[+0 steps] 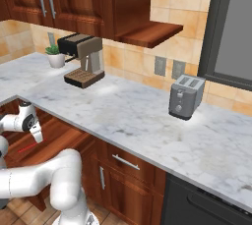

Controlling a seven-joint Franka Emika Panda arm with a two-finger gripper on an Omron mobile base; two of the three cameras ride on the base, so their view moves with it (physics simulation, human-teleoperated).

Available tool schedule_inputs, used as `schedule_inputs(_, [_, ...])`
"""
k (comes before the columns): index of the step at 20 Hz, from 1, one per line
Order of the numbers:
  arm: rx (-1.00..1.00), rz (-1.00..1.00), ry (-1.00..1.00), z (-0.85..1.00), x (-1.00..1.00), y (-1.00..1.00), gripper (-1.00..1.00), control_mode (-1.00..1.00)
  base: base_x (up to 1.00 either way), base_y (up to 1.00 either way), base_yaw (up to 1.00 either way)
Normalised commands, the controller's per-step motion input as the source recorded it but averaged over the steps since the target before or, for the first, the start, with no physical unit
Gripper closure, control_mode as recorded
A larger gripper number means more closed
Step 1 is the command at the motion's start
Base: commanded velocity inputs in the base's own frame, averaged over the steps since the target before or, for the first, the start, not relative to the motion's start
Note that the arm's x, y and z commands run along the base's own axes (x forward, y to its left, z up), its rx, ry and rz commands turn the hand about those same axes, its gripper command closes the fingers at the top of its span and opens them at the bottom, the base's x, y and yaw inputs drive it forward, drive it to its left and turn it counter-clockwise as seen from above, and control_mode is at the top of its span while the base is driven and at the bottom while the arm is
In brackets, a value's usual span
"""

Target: Take a straw from the drawer in front and place it inside the glass cup on the dining counter.

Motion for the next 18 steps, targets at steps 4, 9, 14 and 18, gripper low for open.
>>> schedule_inputs(4, [0.00, 0.00, 0.11, -0.31, 0.33, 0.18, -1.00, -1.00, 0.00, 0.00, 0.00])
schedule_inputs(9, [0.00, 0.00, 0.10, -0.24, 0.26, 0.25, -1.00, -1.00, 0.00, 0.00, 0.00])
schedule_inputs(14, [-0.01, -0.01, 0.04, -0.24, 0.04, 0.16, -1.00, -1.00, 0.00, 0.00, 0.00])
schedule_inputs(18, [-0.03, -0.05, 0.00, -0.28, -0.09, 0.00, -1.00, -1.00, 0.00, 0.00, 0.00])
